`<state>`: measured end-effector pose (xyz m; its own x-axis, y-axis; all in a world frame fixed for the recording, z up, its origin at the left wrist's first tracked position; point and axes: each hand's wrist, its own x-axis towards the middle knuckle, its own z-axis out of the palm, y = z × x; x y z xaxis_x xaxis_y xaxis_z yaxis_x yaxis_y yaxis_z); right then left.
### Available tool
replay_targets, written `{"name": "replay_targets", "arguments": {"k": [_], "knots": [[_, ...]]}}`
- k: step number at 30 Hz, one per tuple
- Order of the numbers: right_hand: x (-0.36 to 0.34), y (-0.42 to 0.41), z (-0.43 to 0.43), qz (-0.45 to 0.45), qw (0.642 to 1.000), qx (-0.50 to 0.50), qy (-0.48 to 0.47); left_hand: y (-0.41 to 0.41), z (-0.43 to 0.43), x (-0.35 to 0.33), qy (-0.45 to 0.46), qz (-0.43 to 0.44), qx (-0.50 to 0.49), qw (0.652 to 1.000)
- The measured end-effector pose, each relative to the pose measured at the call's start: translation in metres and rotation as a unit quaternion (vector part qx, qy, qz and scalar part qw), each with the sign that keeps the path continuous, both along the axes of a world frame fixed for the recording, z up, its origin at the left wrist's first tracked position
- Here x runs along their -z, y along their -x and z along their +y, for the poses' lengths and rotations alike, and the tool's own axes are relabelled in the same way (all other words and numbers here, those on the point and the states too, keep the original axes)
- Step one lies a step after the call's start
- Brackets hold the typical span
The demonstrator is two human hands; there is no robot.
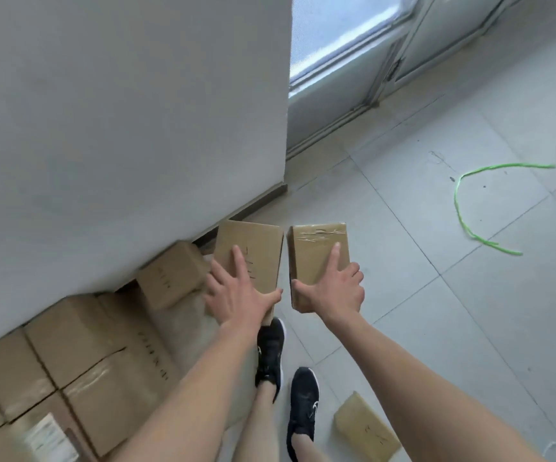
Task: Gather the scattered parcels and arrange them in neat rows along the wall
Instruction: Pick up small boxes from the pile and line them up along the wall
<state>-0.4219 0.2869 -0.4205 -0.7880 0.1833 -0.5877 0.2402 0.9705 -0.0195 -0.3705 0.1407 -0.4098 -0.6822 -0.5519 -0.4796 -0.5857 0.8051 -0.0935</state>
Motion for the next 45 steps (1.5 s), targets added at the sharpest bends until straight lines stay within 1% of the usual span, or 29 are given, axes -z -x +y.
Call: {"name": "replay_targets", "arguments": {"k": [3,6,10,13,16,19,23,26,31,36,42,45], "knots": [[-0.025,-0.052,-0.038,-0.004,0.999,-0.035,0.034,-0.062,-0.031,-0.031,0.017,0.007,-0.055,0.998],[-0.046,-0.106,-0.08,-0.009,0.996,-0.072,0.051,-0.128,-0.069,-0.052,0.015,0.011,-0.123,0.992],[-0.069,-0.184,-0.146,0.004,0.986,-0.152,0.069,-0.225,-0.127,-0.074,0.018,0.035,-0.206,0.978],[-0.087,-0.255,-0.198,0.005,0.973,-0.219,0.076,-0.314,-0.165,-0.09,0.027,0.056,-0.251,0.966],[-0.101,-0.335,-0.251,0.005,0.954,-0.294,0.061,-0.411,-0.201,-0.105,0.046,0.059,-0.293,0.953],[-0.112,-0.424,-0.3,0.008,0.935,-0.349,0.059,-0.512,-0.233,-0.117,0.039,0.061,-0.345,0.936],[-0.119,-0.553,-0.359,0.022,0.918,-0.391,0.057,-0.647,-0.271,-0.135,0.033,0.073,-0.382,0.921],[-0.125,-0.65,-0.398,0.01,0.907,-0.417,0.047,-0.747,-0.299,-0.151,0.034,0.07,-0.409,0.909],[-0.135,-0.787,-0.472,0.01,0.885,-0.461,0.071,-0.885,-0.362,-0.172,0.073,0.056,-0.442,0.892],[-0.141,-0.881,-0.55,0.0,0.871,-0.485,0.083,-0.976,-0.433,-0.174,0.088,0.039,-0.469,0.878],[-0.127,-0.965,-0.646,-0.04,0.88,-0.468,0.074,-1.05,-0.521,-0.147,0.077,0.024,-0.505,0.859],[-0.108,-0.997,-0.702,-0.04,0.886,-0.458,0.067,-1.079,-0.586,-0.123,0.088,0.013,-0.491,0.867]]}}
